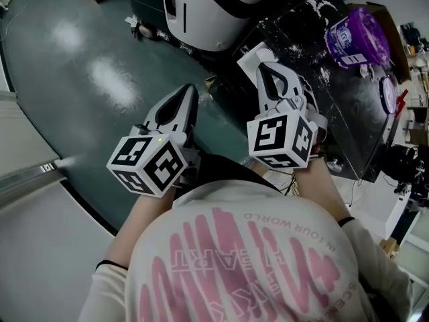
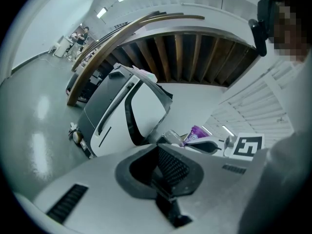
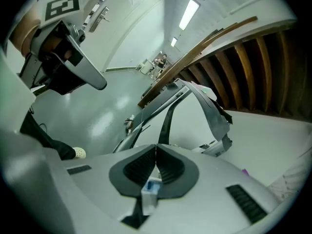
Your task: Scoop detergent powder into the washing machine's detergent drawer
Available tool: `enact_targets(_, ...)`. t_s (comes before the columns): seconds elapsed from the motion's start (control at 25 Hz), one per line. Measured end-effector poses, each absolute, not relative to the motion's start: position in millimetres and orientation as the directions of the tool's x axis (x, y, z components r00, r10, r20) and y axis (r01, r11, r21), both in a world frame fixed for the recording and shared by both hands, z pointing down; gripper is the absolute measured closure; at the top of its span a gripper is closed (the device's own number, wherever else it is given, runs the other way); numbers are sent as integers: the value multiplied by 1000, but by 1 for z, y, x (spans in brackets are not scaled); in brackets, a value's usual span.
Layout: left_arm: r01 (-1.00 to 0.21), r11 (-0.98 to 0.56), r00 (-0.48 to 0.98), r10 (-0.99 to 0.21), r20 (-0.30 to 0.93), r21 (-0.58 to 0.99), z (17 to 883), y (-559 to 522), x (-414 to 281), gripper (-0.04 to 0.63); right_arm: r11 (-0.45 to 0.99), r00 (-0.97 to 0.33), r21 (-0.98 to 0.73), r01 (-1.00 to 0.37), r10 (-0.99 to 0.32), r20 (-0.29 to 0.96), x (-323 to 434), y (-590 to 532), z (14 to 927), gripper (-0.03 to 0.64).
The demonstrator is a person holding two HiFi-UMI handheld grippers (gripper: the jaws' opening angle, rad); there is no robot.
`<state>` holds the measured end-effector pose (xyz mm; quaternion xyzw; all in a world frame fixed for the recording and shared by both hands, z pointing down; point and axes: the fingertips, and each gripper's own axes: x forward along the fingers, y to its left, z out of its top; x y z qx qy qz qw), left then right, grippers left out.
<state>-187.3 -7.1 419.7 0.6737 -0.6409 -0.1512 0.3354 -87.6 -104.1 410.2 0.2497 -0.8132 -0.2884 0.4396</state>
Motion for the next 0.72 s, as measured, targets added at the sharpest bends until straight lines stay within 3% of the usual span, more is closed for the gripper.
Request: enact_targets(0.72,-756,58,119,-967,223,651,421,-4,-180,595,641,-492,761,-97,-696,523,-84,-103,400,615)
